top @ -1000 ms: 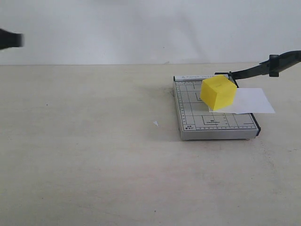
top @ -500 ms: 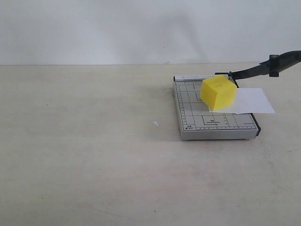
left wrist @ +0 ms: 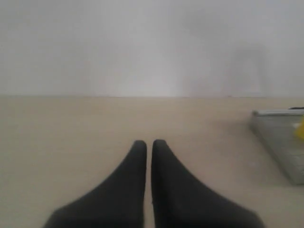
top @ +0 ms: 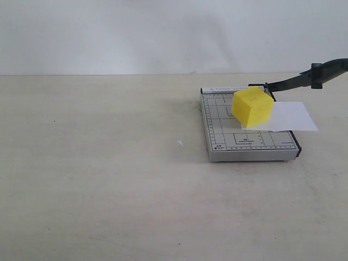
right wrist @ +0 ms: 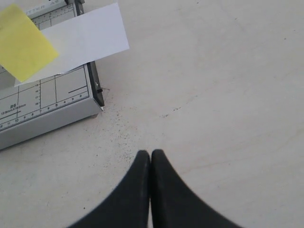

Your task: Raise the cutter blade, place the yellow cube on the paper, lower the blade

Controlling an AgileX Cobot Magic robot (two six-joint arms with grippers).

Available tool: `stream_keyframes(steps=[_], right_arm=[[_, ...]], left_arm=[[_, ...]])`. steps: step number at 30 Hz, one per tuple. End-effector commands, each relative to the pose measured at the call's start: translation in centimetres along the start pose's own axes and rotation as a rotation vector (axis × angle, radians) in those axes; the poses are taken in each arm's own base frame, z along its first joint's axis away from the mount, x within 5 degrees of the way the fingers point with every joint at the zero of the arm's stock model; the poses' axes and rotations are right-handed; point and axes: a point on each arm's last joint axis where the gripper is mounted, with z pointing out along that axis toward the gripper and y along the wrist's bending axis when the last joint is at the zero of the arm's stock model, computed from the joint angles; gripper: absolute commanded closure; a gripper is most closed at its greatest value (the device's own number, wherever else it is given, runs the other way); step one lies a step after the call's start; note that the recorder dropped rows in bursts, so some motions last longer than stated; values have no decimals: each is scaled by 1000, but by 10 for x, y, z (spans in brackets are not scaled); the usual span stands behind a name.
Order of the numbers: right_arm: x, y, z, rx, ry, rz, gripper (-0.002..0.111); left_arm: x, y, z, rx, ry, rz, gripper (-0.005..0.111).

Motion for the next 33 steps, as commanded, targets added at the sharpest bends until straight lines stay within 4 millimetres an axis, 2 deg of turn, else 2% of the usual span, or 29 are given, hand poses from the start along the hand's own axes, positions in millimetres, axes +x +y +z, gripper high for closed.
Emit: stream_keyframes(steps=[1, 5, 6, 7, 10, 17, 20, 22, 33], right_arm=[[1, 0, 0, -1, 1, -21, 108], [2, 0, 0, -4, 19, -21, 108], [2, 0, 0, -4, 19, -21, 108], [2, 0, 0, -4, 19, -21, 108], [2, 0, 0, -3, 16, -21, 108], [2, 0, 0, -3, 14, -21, 108], [2, 0, 0, -2, 12, -21, 108], [2, 0, 0, -2, 12, -21, 108], [2, 0, 0, -3, 13, -19, 108]], left_arm=[[16, 9, 27, -25, -235, -31, 102], [52, 34, 49, -228, -364, -97, 102], [66, 39, 53, -269, -360, -99, 102], [71, 42, 55, -296, -367, -98, 102], [84, 38, 65, -247, -169, -16, 102], [94, 39, 77, -237, -9, 73, 102], [100, 38, 82, -219, 66, 31, 102], [102, 38, 83, -214, 87, -11, 102], [102, 38, 83, -213, 86, -10, 102]])
